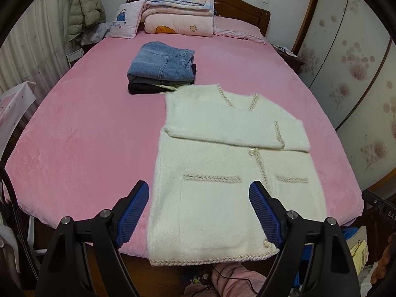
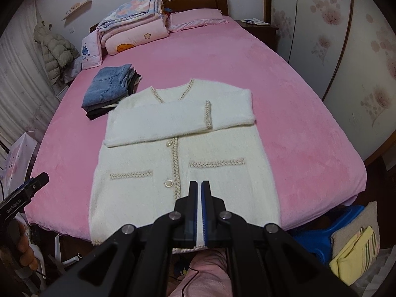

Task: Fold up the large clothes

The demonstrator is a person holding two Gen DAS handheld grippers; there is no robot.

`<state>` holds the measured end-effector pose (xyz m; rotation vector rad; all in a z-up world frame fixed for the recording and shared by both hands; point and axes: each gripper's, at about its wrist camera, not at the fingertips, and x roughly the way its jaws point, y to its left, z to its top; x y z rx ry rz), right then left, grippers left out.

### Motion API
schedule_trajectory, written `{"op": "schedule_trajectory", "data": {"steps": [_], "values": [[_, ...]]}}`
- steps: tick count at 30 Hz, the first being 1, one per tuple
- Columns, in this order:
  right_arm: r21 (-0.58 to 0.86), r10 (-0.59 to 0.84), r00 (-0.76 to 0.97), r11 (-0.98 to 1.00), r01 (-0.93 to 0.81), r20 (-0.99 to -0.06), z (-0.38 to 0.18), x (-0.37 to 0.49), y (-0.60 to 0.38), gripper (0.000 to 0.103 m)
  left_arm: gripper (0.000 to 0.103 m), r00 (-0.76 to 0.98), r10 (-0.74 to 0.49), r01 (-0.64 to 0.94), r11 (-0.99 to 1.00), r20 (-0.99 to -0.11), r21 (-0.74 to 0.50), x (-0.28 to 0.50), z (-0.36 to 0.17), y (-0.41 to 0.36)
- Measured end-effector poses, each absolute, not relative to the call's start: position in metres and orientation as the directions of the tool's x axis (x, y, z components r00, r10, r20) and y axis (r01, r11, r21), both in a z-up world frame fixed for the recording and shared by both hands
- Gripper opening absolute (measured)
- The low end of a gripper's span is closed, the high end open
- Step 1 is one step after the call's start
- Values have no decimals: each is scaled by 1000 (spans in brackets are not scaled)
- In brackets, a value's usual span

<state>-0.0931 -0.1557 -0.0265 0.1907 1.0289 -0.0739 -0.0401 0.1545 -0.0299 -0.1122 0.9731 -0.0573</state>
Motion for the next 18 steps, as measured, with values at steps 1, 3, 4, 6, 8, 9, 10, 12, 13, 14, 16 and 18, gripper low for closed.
{"op": "schedule_trajectory", "data": {"steps": [1, 3, 4, 6, 8, 9, 10, 12, 13, 14, 16, 18], "values": [[124, 30, 513, 981, 151, -858, -29, -94, -156, 3, 82, 559, -97, -1, 993, -824, -118, -40, -33, 156], [128, 36, 502, 980, 150, -864, -35, -96, -156, 3, 82, 546, -96, 0, 993, -833, -114, -41, -43, 158], [131, 39, 494, 980, 152, -868, -39, -95, -157, 3, 82, 540, -96, 0, 993, -836, -115, -42, -47, 160], [139, 48, 489, 978, 152, -871, -45, -96, -159, 3, 82, 534, -97, -3, 993, -840, -116, -44, -55, 164], [142, 48, 491, 978, 155, -870, -49, -96, -160, 3, 82, 525, -95, -6, 993, -846, -115, -45, -63, 167], [148, 52, 495, 977, 156, -867, -52, -96, -162, 3, 82, 521, -95, -8, 993, -848, -117, -45, -69, 169], [152, 53, 500, 976, 158, -865, -54, -96, -163, 3, 82, 519, -93, -13, 993, -850, -117, -46, -72, 171], [159, 56, 506, 974, 164, -860, -59, -96, -165, 4, 82, 518, -90, -27, 992, -851, -121, -48, -81, 175], [160, 55, 508, 973, 166, -860, -61, -95, -167, 5, 82, 515, -85, -35, 992, -853, -120, -49, -85, 177], [156, 51, 506, 974, 167, -861, -65, -94, -168, 9, 82, 510, -80, -43, 992, -856, -118, -49, -89, 179], [144, 40, 501, 975, 171, -865, -71, -91, -170, 11, 82, 494, -75, -58, 991, -866, -118, -49, -100, 183], [146, 40, 499, 974, 174, -866, -76, -89, -172, 12, 82, 482, -71, -70, 990, -873, -119, -50, -108, 187]]}}
